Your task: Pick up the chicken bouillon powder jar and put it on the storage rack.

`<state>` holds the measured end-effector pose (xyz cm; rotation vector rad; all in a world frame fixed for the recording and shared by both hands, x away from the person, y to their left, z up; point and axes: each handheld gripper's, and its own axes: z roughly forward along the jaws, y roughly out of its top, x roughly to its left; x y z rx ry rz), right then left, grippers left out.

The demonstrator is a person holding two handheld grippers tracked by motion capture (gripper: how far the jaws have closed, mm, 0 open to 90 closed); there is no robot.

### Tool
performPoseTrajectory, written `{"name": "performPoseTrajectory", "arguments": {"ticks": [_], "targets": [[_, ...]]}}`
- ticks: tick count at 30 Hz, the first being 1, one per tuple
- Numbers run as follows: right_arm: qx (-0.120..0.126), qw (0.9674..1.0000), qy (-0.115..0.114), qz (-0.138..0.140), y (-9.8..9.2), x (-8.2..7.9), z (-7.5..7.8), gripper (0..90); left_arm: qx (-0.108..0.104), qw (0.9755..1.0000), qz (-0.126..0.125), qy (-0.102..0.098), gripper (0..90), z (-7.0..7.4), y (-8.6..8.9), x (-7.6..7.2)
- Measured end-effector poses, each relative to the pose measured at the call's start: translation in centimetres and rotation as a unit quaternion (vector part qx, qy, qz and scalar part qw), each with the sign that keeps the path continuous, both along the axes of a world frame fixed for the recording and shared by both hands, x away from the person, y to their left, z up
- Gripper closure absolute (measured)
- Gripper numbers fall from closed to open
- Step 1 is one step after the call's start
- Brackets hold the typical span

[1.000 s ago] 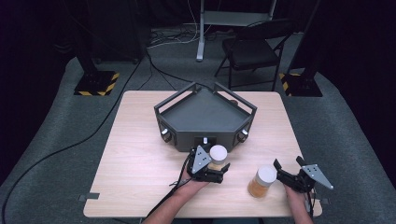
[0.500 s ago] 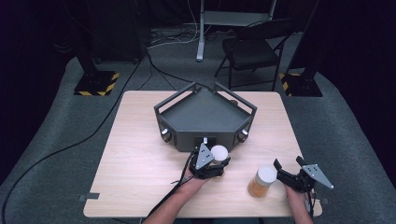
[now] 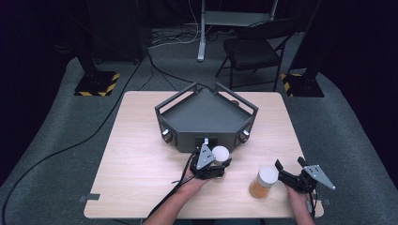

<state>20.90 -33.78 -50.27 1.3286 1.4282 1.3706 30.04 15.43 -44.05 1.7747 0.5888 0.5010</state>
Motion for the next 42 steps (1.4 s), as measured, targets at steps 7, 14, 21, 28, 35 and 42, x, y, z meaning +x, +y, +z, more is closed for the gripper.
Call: {"name": "performPoseTrajectory", "arguments": {"ticks": [7, 14, 21, 28, 35, 42], "targets": [[0.000, 1.0000, 0.000, 0.000, 0.0, 0.0, 0.0, 1.0, -0.002, 0.9999, -0.009, -0.010, 34.0, 0.3, 0.5, -0.1], [0.002, 1.0000, 0.000, -0.001, 0.0, 0.0, 0.0, 1.0, -0.015, 0.9992, -0.035, -0.009, 34.0, 1.6, 1.3, 0.4], [0.001, 1.0000, -0.001, -0.002, 0.0, 0.0, 0.0, 0.9, -0.016, 0.9987, -0.047, -0.011, 34.0, 2.9, 1.7, 0.4], [0.001, 1.0000, -0.001, -0.002, 0.0, 0.0, 0.0, 0.9, -0.027, 0.9982, -0.054, -0.005, 34.0, 4.2, 2.5, 0.7], [0.002, 1.0000, 0.000, -0.001, 0.0, 0.0, 0.0, 0.9, -0.031, 0.9972, -0.069, -0.002, 34.0, 5.3, 3.2, 1.4], [0.004, 1.0000, 0.000, 0.000, -0.1, 0.0, 0.0, 0.9, -0.021, 0.9972, -0.071, -0.012, 34.0, 6.9, 3.4, 1.9]]}}
